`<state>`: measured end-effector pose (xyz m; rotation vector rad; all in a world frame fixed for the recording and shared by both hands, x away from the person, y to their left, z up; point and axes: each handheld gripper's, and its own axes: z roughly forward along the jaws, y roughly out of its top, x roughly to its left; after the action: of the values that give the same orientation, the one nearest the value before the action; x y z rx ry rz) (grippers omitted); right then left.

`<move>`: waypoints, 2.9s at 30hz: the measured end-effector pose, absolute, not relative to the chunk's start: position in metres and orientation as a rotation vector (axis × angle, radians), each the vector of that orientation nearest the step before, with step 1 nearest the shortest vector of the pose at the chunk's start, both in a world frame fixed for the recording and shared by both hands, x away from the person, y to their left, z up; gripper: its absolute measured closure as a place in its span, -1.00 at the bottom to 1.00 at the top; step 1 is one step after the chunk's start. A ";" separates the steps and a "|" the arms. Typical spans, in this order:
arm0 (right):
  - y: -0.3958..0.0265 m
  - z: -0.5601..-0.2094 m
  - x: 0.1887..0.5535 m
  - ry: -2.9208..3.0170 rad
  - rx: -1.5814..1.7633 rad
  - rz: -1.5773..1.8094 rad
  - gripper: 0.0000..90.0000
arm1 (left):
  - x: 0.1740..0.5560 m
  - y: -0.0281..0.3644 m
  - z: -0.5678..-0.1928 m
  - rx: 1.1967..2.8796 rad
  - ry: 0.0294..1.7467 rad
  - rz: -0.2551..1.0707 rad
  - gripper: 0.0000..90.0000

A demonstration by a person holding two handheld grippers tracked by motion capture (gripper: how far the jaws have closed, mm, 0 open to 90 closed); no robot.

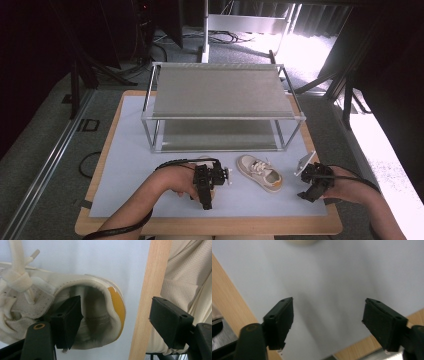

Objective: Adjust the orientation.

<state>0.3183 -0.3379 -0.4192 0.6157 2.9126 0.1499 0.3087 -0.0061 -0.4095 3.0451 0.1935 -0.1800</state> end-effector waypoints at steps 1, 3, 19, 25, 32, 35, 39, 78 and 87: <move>-0.338 -0.419 0.318 2.918 0.608 0.121 -0.40 | 0.308 -0.006 -0.410 3.048 0.194 -0.181 -0.43; -0.337 -0.418 0.316 2.954 0.603 0.053 -0.40 | 0.308 -0.006 -0.410 3.052 0.192 -0.181 -0.43; -0.308 -0.376 0.311 2.986 0.382 0.083 -0.27 | 0.309 -0.006 -0.411 3.045 0.197 -0.202 -0.43; -0.290 -0.357 0.310 2.960 0.280 0.141 -0.21 | 0.308 -0.007 -0.412 3.044 0.203 -0.201 -0.43; -0.264 -0.349 0.311 2.962 0.146 0.163 -0.12 | 0.308 -0.006 -0.413 3.045 0.202 -0.207 -0.43; -0.255 -0.350 0.312 2.980 0.104 0.190 -0.06 | 0.309 -0.005 -0.413 3.047 0.199 -0.208 -0.43; -0.248 -0.360 0.316 2.991 0.037 0.163 0.04 | 0.309 -0.005 -0.413 3.048 0.199 -0.212 -0.43; -0.205 -0.393 0.331 3.109 0.141 0.044 0.77 | 0.309 -0.002 -0.413 3.037 0.181 -0.183 -0.38; -0.240 -0.391 0.321 3.092 0.346 0.123 0.76 | 0.308 -0.002 -0.410 3.029 0.177 -0.173 -0.38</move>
<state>0.3211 -0.2402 -0.3905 0.3463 3.0923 0.1229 0.3077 -0.0015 -0.4102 3.0286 0.1770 -0.1732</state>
